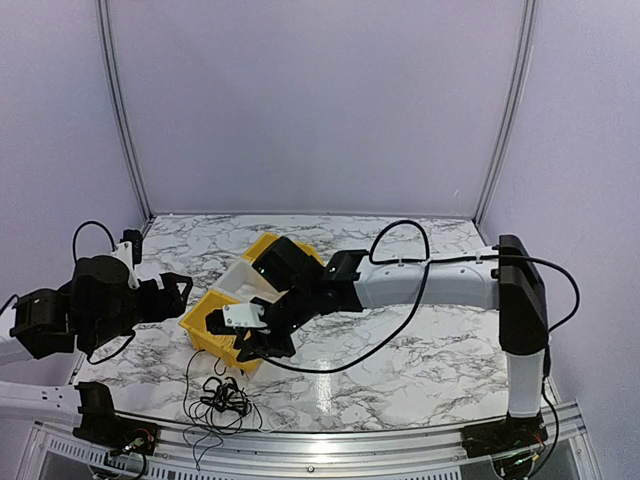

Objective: Untangle the cables

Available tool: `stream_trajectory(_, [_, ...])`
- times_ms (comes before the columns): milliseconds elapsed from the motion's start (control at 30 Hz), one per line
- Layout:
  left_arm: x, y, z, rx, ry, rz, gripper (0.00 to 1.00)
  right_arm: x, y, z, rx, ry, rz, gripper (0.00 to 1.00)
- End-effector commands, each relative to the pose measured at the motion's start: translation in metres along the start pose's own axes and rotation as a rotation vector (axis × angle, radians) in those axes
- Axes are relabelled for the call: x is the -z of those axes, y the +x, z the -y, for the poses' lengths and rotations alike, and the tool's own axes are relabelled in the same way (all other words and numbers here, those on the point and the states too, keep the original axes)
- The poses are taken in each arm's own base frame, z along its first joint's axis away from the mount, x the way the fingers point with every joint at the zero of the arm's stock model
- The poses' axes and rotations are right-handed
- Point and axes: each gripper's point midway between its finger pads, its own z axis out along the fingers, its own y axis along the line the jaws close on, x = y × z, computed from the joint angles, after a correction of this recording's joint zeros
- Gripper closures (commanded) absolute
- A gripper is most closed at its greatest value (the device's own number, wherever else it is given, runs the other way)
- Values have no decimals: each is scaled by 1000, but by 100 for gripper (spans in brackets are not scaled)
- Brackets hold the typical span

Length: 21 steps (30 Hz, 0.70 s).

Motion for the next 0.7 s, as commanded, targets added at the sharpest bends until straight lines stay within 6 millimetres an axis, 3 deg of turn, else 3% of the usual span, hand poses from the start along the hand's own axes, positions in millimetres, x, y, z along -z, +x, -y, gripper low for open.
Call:
stream_trajectory(0, [2, 6, 1, 27, 7, -58, 5, -21, -10, -27, 28, -88, 6, 72])
stream_trajectory(200, [9, -1, -3, 32, 20, -30, 5, -42, -6, -40, -46, -115, -19, 66])
stream_trajectory(333, [13, 0, -6, 35, 29, -26, 5, -43, 4, -52, 14, -157, -51, 63])
stream_trajectory(667, [15, 2, -10, 48, 36, -24, 5, -45, 19, -56, 133, -178, -100, 52])
